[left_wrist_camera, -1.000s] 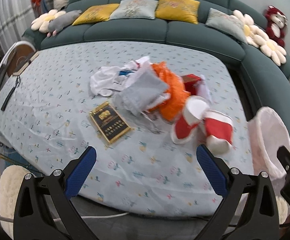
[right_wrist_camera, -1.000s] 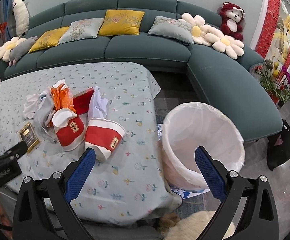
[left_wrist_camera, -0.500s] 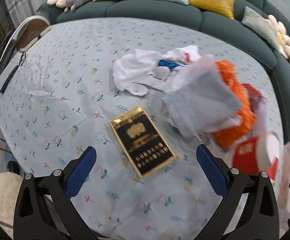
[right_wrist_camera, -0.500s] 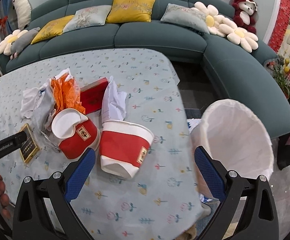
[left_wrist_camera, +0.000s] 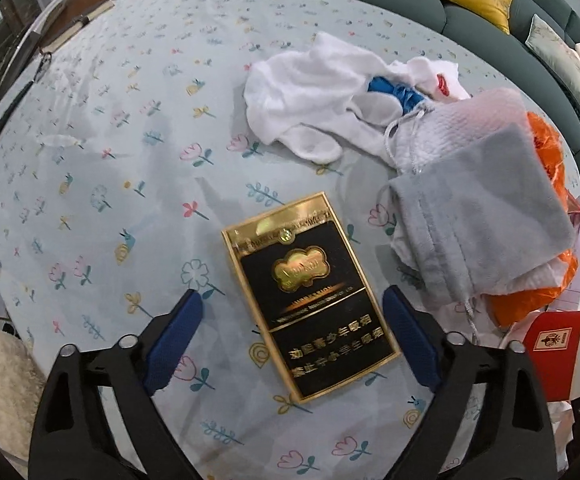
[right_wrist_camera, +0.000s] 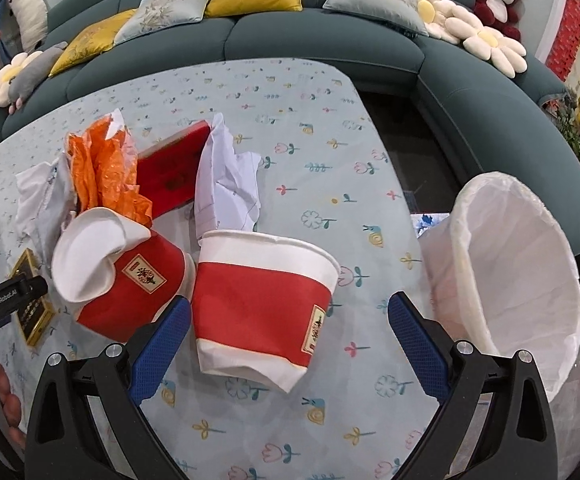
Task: Collect trash
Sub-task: 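Grasp the black cigarette box with the left gripper while the right gripper grasps a red-white paper cup, then carry the cigarette box and paper cup to the bin and release both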
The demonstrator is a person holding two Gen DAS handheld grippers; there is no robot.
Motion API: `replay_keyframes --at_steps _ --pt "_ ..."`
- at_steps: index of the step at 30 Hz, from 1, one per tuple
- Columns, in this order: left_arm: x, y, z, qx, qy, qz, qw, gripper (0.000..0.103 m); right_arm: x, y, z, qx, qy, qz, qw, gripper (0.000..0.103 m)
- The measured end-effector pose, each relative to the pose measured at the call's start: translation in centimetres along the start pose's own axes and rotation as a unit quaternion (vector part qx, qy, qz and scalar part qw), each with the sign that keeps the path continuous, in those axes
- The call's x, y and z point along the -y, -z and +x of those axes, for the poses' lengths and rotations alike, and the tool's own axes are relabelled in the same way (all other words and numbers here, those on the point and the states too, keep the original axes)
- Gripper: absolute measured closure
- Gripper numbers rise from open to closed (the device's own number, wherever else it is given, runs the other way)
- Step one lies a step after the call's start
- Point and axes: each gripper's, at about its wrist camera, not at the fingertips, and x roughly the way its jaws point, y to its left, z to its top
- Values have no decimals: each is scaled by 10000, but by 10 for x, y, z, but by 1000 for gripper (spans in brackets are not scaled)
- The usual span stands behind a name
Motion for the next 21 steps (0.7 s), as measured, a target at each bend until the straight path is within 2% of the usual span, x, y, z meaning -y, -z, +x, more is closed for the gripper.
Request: replay_keyframes --at_steps 3,7,12,14,15,16,17,18,21 --pt "3 1 -1 102 -57 125 9999 22 -1 1 10 -99 -19 38 9999 9" --pt "13 5 -6 232 -90 350 9991 41 -1 3 20 -209 -110 118 9997 11" --pt "16 9 -11 186 68 377 9991 44 -1 7 28 -397 -381 187 9983 41" --pt "17 16 -15 170 127 400 9990 45 -1 9 27 -402 -448 182 9980 45" --pt "17 21 -17 166 137 411 9989 45 -1 10 25 -392 -475 184 9979 51" --pt "19 25 -20 164 161 428 9988 45 -1 11 23 -361 -499 184 9979 59" --pt "21 28 -23 167 193 445 9987 45 0 12 21 -349 -526 173 9979 71" --pt "23 32 -27 172 203 461 9986 45 0 12 19 -363 -579 169 9975 78" --pt "30 37 -36 195 274 509 9981 45 5 14 13 -346 -634 195 9972 78"
